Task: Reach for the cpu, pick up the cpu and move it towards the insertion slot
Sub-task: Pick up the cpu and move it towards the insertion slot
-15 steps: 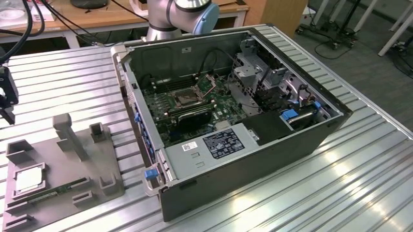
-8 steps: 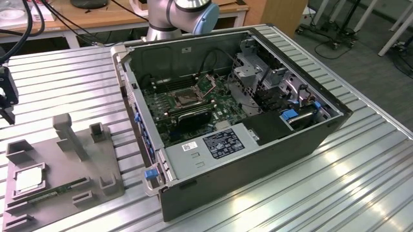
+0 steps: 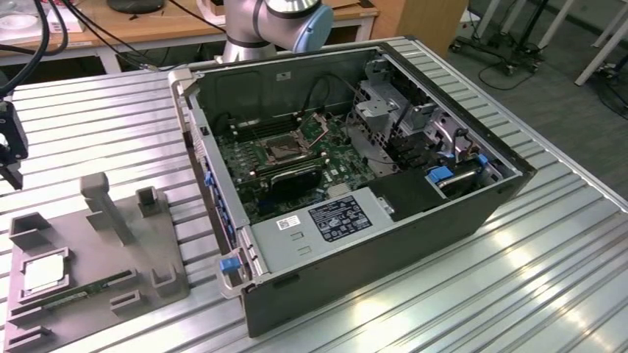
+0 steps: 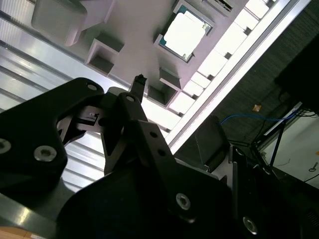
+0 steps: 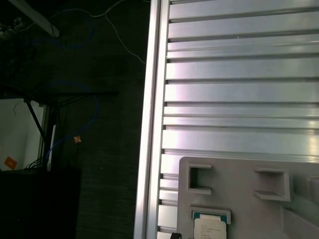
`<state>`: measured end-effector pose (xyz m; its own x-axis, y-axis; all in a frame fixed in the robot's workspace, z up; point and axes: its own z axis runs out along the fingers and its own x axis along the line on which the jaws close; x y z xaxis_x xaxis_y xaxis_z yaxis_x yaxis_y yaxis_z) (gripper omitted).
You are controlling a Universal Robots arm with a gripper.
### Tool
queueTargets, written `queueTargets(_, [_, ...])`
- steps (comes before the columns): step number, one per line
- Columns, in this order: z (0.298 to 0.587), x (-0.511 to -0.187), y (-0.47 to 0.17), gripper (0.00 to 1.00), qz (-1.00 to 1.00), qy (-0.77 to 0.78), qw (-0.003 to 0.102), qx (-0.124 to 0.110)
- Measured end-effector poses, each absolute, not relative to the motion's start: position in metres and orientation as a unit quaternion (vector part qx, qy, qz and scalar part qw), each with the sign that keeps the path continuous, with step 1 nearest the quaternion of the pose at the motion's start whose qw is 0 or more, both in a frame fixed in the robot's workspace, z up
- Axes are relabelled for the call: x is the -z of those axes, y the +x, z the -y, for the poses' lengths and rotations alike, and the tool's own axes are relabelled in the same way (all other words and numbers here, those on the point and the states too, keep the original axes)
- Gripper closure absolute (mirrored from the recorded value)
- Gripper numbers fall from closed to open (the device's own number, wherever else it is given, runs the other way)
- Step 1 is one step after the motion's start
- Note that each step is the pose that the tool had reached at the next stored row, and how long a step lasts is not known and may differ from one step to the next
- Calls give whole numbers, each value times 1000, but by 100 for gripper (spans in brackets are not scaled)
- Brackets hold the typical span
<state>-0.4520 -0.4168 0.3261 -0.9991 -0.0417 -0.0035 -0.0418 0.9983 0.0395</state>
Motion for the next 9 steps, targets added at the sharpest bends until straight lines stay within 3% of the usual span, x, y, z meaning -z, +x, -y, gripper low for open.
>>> queueTargets(9, [417,-319,-452,32,-1000,-21,1,-20])
